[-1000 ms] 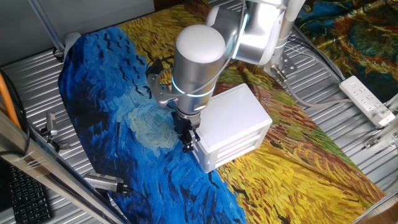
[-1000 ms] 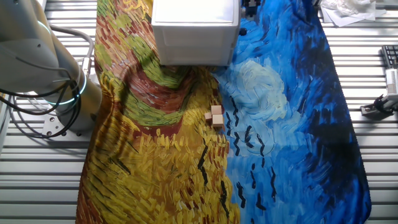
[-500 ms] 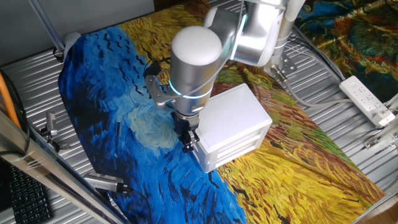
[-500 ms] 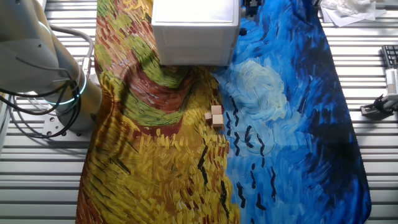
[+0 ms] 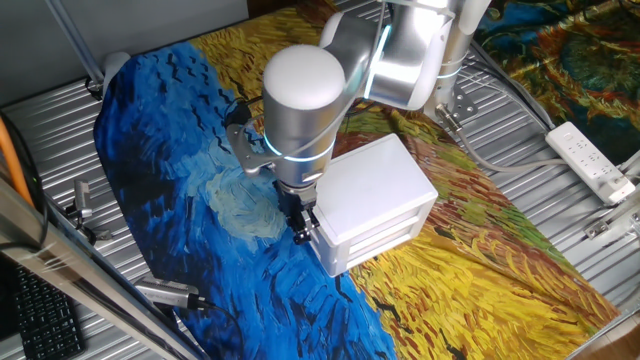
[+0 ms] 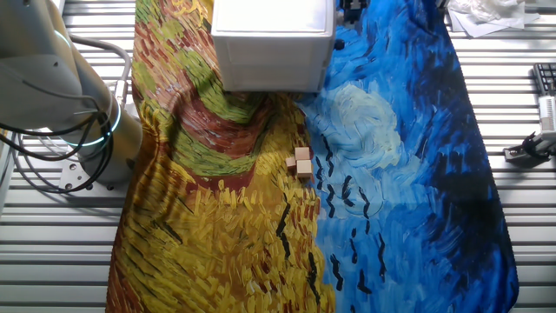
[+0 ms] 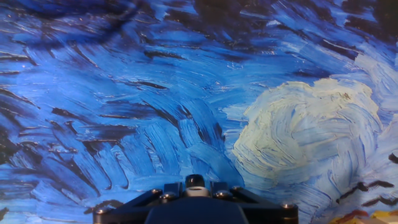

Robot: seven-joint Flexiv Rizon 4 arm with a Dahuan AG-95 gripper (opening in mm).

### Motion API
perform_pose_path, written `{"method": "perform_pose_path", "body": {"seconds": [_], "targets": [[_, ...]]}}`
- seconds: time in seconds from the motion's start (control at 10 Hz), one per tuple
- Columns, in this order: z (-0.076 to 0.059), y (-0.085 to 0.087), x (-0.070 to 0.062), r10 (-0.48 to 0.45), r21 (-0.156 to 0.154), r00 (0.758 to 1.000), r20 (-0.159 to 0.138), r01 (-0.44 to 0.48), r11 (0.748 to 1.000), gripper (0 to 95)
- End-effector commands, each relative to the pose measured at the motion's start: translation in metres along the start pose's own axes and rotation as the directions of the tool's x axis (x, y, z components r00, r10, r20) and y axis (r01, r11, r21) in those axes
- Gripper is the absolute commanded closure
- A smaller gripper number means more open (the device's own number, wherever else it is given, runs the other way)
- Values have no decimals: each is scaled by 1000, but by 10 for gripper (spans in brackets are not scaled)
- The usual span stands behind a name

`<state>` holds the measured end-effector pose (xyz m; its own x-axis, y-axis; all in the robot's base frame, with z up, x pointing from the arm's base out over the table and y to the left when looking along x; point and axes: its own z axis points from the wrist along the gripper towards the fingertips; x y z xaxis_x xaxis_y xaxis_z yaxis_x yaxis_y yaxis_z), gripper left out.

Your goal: Take something out of a drawer

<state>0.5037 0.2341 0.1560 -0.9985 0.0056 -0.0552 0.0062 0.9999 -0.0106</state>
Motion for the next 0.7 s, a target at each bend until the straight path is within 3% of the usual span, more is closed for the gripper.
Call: {"method": "perform_pose_path", "body": {"seconds": [0.1,0.7], "targets": [[0,0,0,-3,3,1000,-8,3,1000,950],[0,0,0,1,1,1000,-1,-1,1000,950]]}}
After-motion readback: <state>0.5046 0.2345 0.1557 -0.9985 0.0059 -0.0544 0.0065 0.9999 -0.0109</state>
